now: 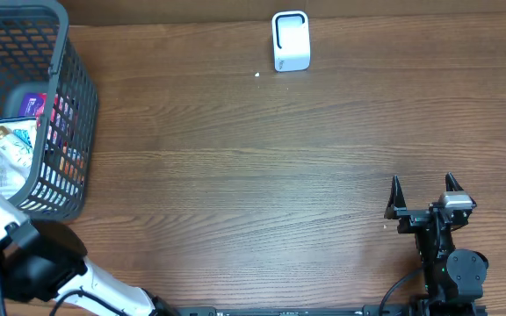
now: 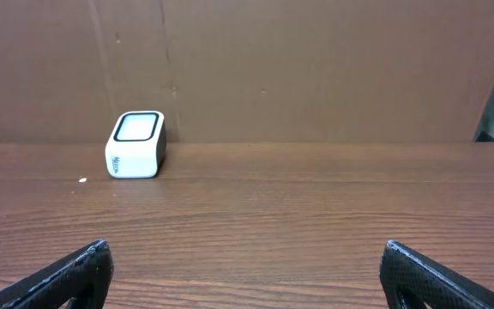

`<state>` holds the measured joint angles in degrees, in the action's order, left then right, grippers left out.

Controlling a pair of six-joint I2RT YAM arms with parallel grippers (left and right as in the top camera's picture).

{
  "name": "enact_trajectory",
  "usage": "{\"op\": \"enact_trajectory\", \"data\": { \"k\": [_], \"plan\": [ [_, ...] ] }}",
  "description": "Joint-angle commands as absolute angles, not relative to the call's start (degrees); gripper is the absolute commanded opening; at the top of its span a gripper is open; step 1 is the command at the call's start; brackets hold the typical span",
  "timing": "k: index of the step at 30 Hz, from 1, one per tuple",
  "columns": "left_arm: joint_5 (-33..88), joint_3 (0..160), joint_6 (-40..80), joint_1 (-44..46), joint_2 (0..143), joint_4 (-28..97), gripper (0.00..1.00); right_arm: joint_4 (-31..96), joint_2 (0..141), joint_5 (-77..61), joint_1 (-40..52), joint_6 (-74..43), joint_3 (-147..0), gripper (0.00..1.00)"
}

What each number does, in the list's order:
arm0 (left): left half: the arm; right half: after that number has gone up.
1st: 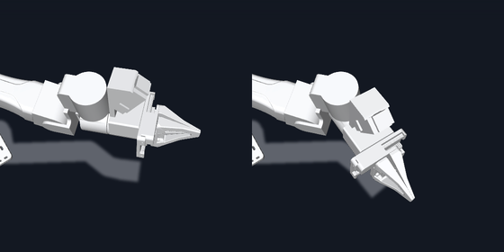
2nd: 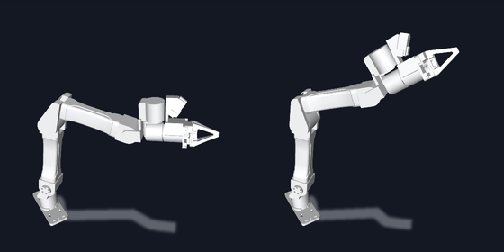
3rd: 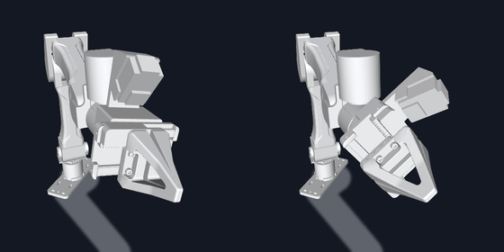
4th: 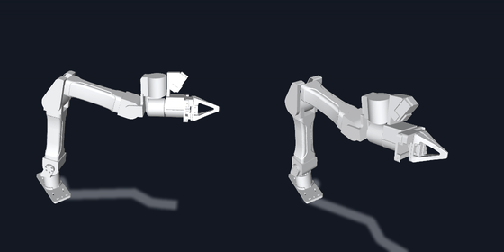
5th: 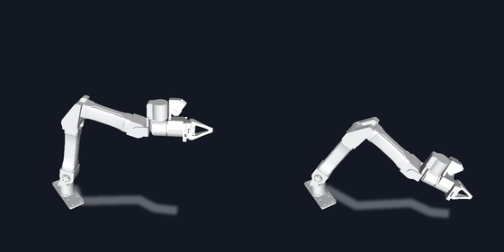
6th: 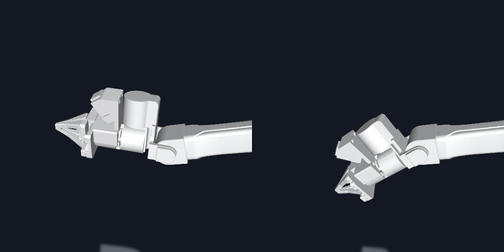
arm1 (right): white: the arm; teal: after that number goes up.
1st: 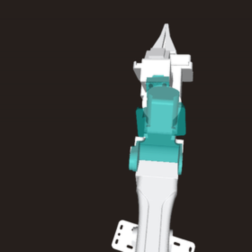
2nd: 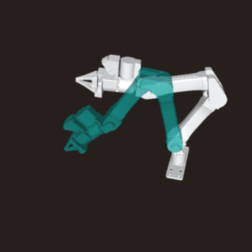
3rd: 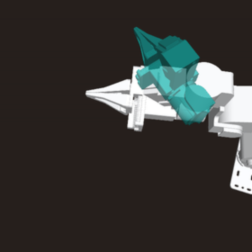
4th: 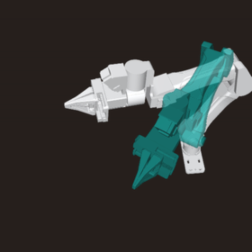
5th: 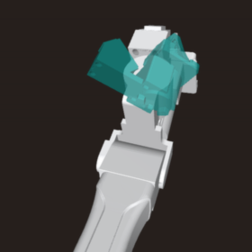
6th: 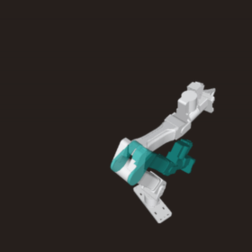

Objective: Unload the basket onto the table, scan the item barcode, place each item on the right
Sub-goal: 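Reach into the basket and grasp the white-and-gold tube with the left gripper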

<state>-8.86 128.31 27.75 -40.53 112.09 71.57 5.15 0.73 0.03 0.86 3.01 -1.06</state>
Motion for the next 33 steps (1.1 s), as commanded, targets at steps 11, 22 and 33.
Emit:
{"op": "enact_trajectory", "data": {
  "k": [11, 22, 33],
  "plan": [
    [-9.0, 129.0, 20.7, -40.3, 125.3, 77.1, 0.95, 4.8, 0.2, 0.4, 1.1, 3.3, -0.4, 1.00],
    [-7.4, 129.0, 19.9, -40.1, 130.1, 78.1, 0.94, 4.8, 0.2, 0.4, 1.1, 3.3, -0.4, 1.00],
    [-7.5, 129.0, 19.4, -40.1, 134.4, 77.3, 0.93, 4.8, 0.2, 0.4, 1.1, 3.3, -0.4, 1.00]
  ]
}}
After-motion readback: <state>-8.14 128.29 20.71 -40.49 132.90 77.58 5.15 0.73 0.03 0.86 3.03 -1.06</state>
